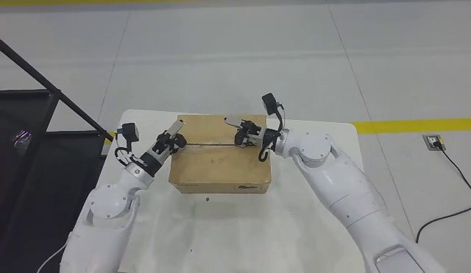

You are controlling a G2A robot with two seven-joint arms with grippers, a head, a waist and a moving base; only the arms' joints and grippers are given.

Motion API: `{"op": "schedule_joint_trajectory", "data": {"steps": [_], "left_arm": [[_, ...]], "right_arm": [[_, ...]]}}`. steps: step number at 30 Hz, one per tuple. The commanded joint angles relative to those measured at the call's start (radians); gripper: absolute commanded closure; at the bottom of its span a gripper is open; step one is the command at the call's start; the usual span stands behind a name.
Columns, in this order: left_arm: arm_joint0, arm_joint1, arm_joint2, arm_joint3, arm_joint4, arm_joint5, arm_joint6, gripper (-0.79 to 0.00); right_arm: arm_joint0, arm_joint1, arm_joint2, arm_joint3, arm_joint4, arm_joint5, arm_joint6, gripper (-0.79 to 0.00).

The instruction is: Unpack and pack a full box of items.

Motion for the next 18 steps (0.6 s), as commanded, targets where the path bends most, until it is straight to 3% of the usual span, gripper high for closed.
{"op": "schedule_joint_trajectory", "data": {"steps": [1, 18], "left_arm": [[0.005, 0.002, -0.014, 0.001, -0.009, -0.001, 0.007, -0.785], [0.031, 0.007, -0.062, 0.095, -0.028, 0.017, 0.094, -0.785]], "right_arm": [[0.002, 0.001, 0.006, 0.01, -0.012, -0.003, -0.015, -0.785], [-0.042, 0.008, 0.031, -0.068, -0.06, -0.008, -0.009, -0.785]]}}
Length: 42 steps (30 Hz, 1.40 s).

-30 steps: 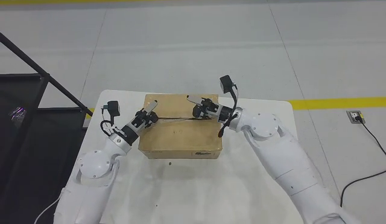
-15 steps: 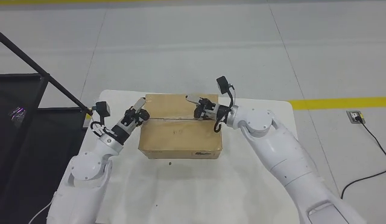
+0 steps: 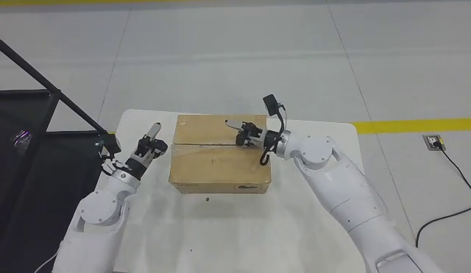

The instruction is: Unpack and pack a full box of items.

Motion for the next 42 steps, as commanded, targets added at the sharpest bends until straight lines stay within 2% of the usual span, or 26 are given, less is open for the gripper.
{"op": "schedule_joint_trajectory", "data": {"steps": [1, 17, 28, 34, 42], "left_arm": [[0.0, -0.001, 0.001, 0.009, -0.008, 0.006, 0.009, -0.785], [0.008, -0.011, 0.065, 0.012, -0.038, -0.002, -0.02, -0.785], [0.025, -0.015, 0.082, 0.0, -0.074, -0.02, -0.025, -0.785], [0.046, -0.014, 0.048, -0.006, -0.114, -0.038, 0.011, -0.785], [0.115, -0.006, -0.028, -0.039, -0.154, -0.063, 0.029, -0.785]], "right_arm": [[0.0, -0.002, -0.002, -0.004, -0.001, 0.003, 0.001, -0.785], [0.022, -0.045, -0.065, 0.022, -0.005, 0.019, -0.005, -0.785], [0.06, -0.094, -0.12, 0.094, 0.023, 0.005, -0.013, -0.785], [0.087, -0.136, -0.169, 0.134, 0.039, -0.002, -0.013, -0.785], [0.135, -0.204, -0.231, 0.212, 0.064, -0.002, -0.019, -0.785]]}}
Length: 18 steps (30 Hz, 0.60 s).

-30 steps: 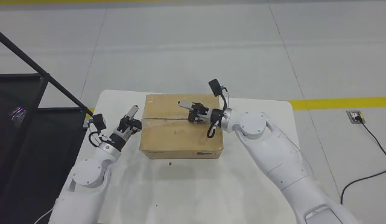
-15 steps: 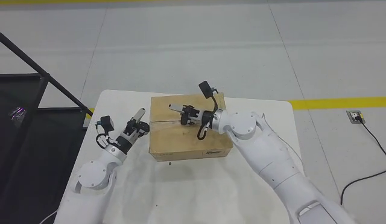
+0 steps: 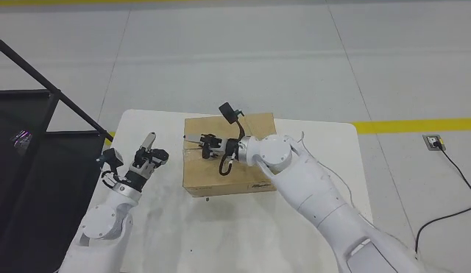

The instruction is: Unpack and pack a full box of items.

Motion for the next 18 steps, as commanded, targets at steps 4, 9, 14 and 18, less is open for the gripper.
{"op": "schedule_joint_trajectory", "data": {"steps": [4, 9, 14, 18], "left_arm": [[0.047, 0.004, -0.036, -0.029, -0.019, -0.013, 0.003, -0.785], [0.079, 0.006, -0.059, -0.047, -0.031, -0.021, 0.002, -0.785], [0.097, 0.009, -0.077, -0.049, -0.036, -0.021, -0.006, -0.785], [0.101, 0.011, -0.082, -0.049, -0.035, -0.016, -0.017, -0.785]], "right_arm": [[0.031, -0.047, -0.035, 0.061, 0.018, -0.002, -0.006, -0.785], [0.058, -0.094, -0.051, 0.14, 0.048, -0.016, -0.032, -0.785], [0.071, -0.135, -0.056, 0.212, 0.084, -0.031, -0.04, -0.785], [0.077, -0.161, -0.061, 0.255, 0.091, -0.049, -0.031, -0.785]]}}
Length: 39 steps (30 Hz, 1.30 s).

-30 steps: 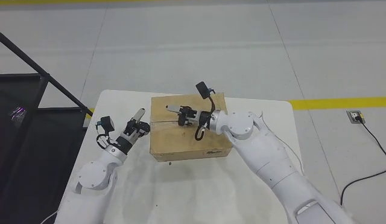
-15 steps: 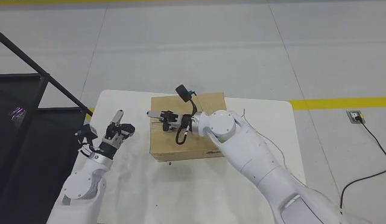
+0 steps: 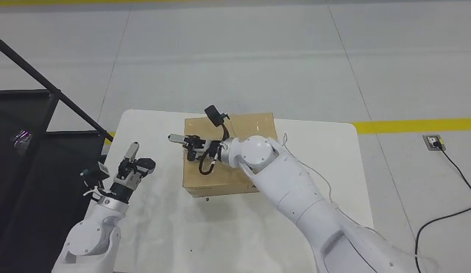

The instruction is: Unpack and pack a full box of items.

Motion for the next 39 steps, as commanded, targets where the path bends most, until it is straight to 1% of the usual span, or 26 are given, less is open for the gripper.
{"op": "schedule_joint_trajectory", "data": {"steps": [1, 7, 11, 15, 19, 26, 32, 39], "left_arm": [[0.001, 0.001, -0.001, -0.001, 0.003, 0.002, -0.007, -0.785], [-0.002, 0.002, 0.0, -0.002, 0.004, 0.004, -0.026, -0.785], [-0.007, 0.003, 0.004, -0.002, 0.008, 0.007, -0.04, -0.785], [-0.011, 0.003, 0.011, -0.004, 0.01, 0.007, -0.05, -0.785], [-0.017, 0.004, 0.014, -0.004, 0.012, 0.007, -0.055, -0.785], [-0.031, 0.003, 0.03, 0.005, 0.019, 0.012, -0.064, -0.785], [-0.044, 0.003, 0.042, 0.013, 0.02, 0.012, -0.066, -0.785], [-0.054, 0.003, 0.046, 0.019, 0.02, 0.014, -0.066, -0.785]], "right_arm": [[0.0, -0.011, -0.001, 0.018, 0.005, -0.012, 0.014, -0.785], [0.014, -0.03, 0.017, 0.067, 0.032, -0.053, 0.059, -0.785], [0.026, -0.03, 0.025, 0.089, 0.016, -0.07, 0.076, -0.785], [0.036, -0.022, 0.037, 0.11, -0.002, -0.083, 0.091, -0.785], [0.042, -0.004, 0.058, 0.136, -0.012, -0.093, 0.094, -0.785], [0.047, 0.036, 0.095, 0.158, -0.027, -0.072, 0.11, -0.785], [0.045, 0.073, 0.123, 0.137, -0.052, -0.063, 0.121, -0.785], [0.025, 0.12, 0.16, 0.072, -0.08, -0.044, 0.156, -0.785]]}}
